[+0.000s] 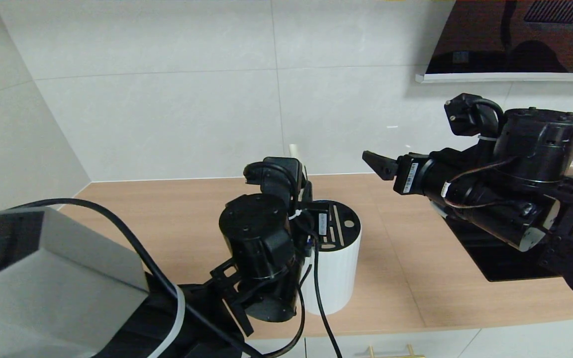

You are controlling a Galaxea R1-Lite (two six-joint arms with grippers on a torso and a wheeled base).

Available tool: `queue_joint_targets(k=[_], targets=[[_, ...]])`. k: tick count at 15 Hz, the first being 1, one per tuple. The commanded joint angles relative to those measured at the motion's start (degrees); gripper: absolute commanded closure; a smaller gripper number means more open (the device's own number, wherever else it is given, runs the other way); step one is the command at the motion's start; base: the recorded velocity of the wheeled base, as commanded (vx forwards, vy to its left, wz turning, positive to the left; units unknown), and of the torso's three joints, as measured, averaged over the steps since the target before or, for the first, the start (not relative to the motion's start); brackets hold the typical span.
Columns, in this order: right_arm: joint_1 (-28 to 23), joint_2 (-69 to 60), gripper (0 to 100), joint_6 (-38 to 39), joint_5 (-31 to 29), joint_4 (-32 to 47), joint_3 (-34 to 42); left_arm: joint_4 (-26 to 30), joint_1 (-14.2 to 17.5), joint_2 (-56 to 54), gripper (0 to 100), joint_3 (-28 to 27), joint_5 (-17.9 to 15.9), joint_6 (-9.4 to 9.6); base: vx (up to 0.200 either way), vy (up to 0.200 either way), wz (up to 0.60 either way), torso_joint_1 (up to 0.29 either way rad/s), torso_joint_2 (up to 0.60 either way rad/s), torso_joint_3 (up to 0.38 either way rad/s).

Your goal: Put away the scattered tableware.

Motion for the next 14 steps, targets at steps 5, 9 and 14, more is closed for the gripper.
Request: queue_joint_targets(k=[5, 9, 14], targets=[[0.03, 0.27, 0, 0.0, 0.01, -0.07, -0.07, -1.03, 0.01, 4.43, 100, 0.28, 0.01, -1.01, 0.0, 0.0, 0.0, 0.0, 0.0, 0.0], [0.03, 0.27, 0, 0.0, 0.01, -0.07, -0.07, -1.03, 0.01, 5.66, 100, 0.36, -0.08, -1.72, 0.0, 0.0, 0.0, 0.0, 0.0, 0.0], [0.03, 0.36, 0, 0.0, 0.01, -0.07, -0.07, -1.03, 0.09, 6.45, 100, 0.36, -0.08, -1.89, 0.0, 0.0, 0.0, 0.0, 0.0, 0.0]])
